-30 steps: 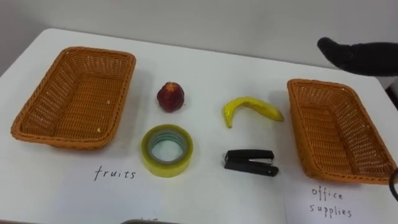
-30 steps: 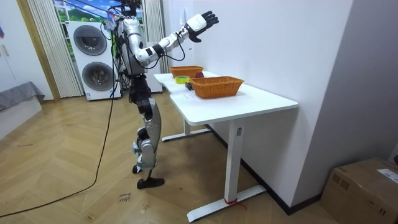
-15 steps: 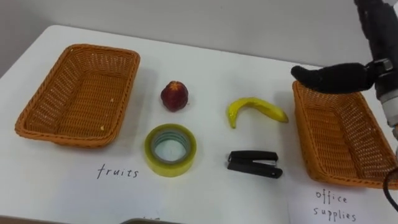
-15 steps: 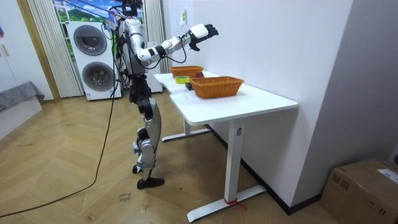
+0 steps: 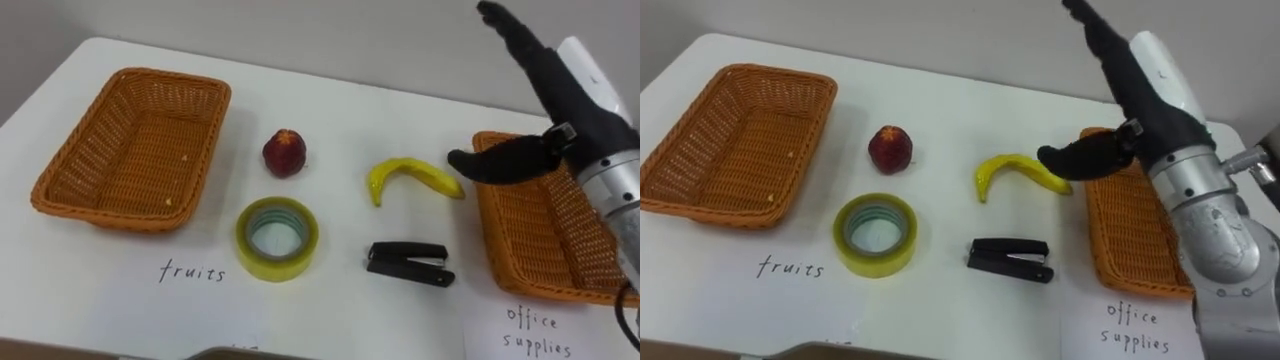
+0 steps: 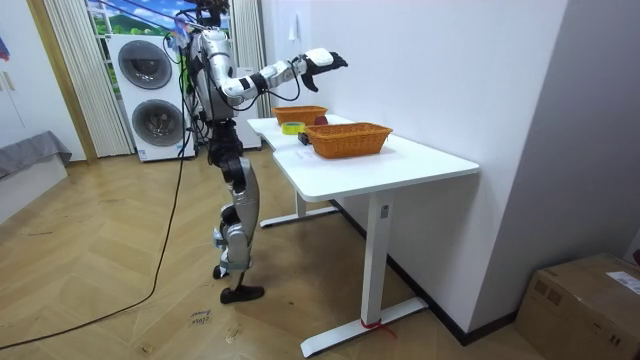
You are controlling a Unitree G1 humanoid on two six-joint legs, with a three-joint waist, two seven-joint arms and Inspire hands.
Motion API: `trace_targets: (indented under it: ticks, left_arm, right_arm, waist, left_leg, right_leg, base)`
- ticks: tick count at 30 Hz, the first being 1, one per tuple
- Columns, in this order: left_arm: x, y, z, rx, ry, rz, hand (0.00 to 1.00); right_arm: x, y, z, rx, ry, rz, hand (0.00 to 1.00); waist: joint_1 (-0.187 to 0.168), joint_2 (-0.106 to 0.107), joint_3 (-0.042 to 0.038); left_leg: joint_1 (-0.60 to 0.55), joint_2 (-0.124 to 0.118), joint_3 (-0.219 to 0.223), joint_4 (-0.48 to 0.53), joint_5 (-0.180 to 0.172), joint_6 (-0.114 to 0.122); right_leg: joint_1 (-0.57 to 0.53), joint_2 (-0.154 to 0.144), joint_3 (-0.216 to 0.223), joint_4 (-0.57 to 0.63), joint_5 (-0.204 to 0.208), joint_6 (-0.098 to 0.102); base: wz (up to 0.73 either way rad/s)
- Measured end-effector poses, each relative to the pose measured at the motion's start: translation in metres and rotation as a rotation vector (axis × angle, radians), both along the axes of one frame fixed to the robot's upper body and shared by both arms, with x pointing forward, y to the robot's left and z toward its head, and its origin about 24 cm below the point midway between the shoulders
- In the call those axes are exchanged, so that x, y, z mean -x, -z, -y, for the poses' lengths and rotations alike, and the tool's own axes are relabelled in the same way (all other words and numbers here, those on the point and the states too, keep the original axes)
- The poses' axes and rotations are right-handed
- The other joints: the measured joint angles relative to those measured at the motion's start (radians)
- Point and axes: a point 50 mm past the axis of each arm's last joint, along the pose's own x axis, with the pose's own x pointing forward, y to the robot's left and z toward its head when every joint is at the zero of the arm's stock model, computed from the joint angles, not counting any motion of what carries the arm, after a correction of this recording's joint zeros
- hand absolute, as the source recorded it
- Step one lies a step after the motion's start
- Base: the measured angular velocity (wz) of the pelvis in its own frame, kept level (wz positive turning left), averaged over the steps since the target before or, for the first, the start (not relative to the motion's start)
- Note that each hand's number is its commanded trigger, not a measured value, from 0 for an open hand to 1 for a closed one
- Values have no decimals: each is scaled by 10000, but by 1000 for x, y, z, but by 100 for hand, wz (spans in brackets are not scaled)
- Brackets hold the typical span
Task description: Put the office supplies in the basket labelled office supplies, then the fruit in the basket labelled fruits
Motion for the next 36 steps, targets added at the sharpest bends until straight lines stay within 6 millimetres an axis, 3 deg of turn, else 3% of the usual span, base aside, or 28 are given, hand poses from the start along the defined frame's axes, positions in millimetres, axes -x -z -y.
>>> trace_targets:
  ticks: [11, 18, 36]
  left_arm:
    - [-4, 0, 0, 44, -71, 108, 0]
    - [-3, 1, 1, 48, 102, -33, 0]
    - [-8, -4, -8, -612, 366, 34, 0]
  right_arm:
    - [8, 19, 3, 267, -182, -1532, 0]
    - [8, 41, -7, 828, -785, -2985, 0]
    - [11, 61, -13, 1106, -1679, -4755, 0]
  waist:
    - [217, 2, -5]
    - [249, -3, -3]
    - [485, -74, 47]
  left_leg:
    - [8, -33, -106, 7, 7, 10]
    - [7, -28, -155, 10, 6, 10]
    - [1, -29, -181, 25, 9, 13]
  right_leg:
    - [57, 0, -41, -8, 27, 11]
    - [85, -6, -64, -15, 28, 12]
    - [87, -6, -53, -20, 29, 12]
  base:
    - [2]
    - [1]
    - [0]
